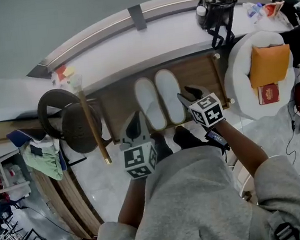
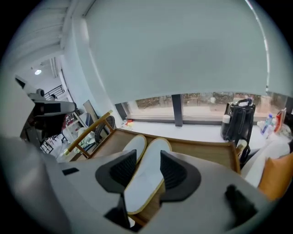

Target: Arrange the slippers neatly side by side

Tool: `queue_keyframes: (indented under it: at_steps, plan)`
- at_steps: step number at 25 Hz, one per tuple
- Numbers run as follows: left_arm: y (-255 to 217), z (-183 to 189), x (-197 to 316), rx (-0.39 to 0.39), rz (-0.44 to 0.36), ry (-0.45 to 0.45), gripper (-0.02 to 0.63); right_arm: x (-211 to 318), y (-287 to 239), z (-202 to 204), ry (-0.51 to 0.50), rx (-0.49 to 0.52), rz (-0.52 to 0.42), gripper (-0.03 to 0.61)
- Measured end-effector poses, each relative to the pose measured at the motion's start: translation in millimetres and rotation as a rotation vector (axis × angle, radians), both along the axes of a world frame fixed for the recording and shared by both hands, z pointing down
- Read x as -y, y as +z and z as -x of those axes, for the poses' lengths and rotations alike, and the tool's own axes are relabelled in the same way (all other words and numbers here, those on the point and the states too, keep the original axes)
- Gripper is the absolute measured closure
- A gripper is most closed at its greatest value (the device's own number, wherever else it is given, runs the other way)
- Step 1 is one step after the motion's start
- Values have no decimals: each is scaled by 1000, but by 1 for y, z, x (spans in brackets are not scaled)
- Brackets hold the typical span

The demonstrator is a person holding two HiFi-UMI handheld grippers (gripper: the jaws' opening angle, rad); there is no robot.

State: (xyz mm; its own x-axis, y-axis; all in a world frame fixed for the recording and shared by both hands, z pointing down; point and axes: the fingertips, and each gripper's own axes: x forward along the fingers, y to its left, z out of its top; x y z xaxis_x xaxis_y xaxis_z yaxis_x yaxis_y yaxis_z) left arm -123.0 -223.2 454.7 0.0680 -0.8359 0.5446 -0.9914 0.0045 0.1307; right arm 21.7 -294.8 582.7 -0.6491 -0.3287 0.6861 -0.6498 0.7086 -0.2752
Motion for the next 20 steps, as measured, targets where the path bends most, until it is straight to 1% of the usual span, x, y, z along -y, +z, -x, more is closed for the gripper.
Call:
queue_keyframes:
  at_steps: [4,7,8,9,10,12,16,20]
  plan:
    - [-4,-13,5,0,-24,19,598,7,-40,-27,30,26,-93,425]
    - [-12,-21,8,-3,-51,19,598,13,-73,-50,86,77,-164,433]
    - [-16,-23,9,-6,-62,17,598,15,-86,-58,112,97,-192,462]
    - [-20,-24,8,-10,-73,13,598,16,-98,-65,140,114,-222,512]
    - [-24,-25,6,-13,-83,9,598,15,-110,-72,166,129,-251,540]
    - [-32,-25,2,-15,-101,1,598,13,-130,-83,208,154,-294,548]
    - [-44,-21,-3,-20,-134,-19,598,9,-152,-95,253,176,-338,552]
    - [-49,-17,-5,-21,-145,-35,598,11,-159,-96,252,186,-346,552]
